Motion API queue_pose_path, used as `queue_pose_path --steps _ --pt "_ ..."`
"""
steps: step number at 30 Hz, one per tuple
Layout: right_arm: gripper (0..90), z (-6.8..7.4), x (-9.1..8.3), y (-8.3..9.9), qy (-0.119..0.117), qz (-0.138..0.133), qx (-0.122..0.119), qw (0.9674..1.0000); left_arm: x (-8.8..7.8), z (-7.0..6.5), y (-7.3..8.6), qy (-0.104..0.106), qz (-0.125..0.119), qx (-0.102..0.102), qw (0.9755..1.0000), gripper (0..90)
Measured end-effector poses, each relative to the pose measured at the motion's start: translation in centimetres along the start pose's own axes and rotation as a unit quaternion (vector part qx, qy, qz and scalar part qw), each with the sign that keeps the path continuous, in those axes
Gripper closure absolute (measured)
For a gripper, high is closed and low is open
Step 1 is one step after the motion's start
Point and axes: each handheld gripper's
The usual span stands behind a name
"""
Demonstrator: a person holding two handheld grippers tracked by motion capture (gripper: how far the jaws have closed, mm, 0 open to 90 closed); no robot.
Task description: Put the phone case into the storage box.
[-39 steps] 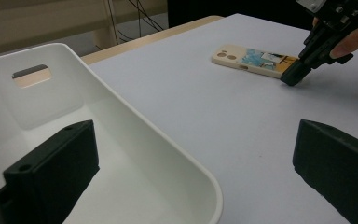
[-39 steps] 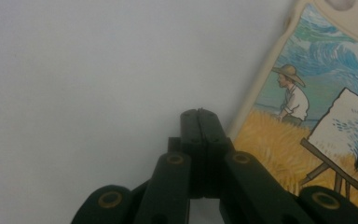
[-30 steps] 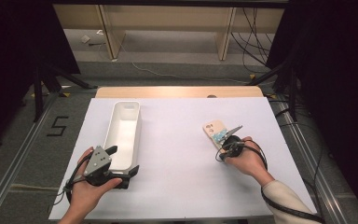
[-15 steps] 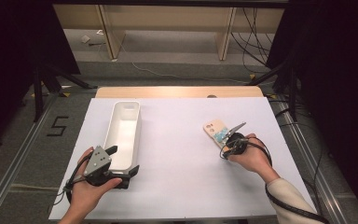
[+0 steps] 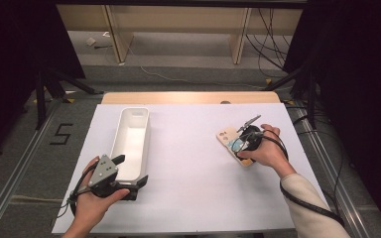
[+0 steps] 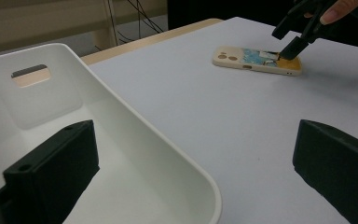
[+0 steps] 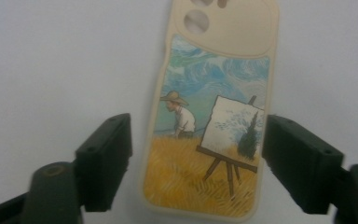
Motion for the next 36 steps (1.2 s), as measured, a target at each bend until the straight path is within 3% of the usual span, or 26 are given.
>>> queue_pose_path --steps 4,10,21,36 --pt "14.8 -0.3 1.1 -0.4 -0.012 0.031 -0.001 0.9994 0.0 0.0 0.0 0.000 -0.001 0.001 1.0000 0.0" --pt "5.8 -1.1 2.6 -1.1 -0.020 0.054 0.005 0.9983 -0.1 0.0 0.0 0.000 -0.001 0.001 1.0000 0.0" --pt "5.5 -1.6 4.1 -1.7 -0.020 0.085 0.016 0.9960 -0.1 -0.1 -0.1 0.001 -0.002 0.003 1.0000 0.0" --pt "5.6 -2.1 4.9 -1.8 -0.029 0.104 0.028 0.9938 0.0 -0.1 0.0 0.002 -0.001 0.002 1.0000 0.0"
Point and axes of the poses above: each handheld gripper's, and its own axes: x roughly forward along the jaws, y roughly out of its underside, z roughly to its left, and after that the axes turned 3 degrees about -z, right-handed
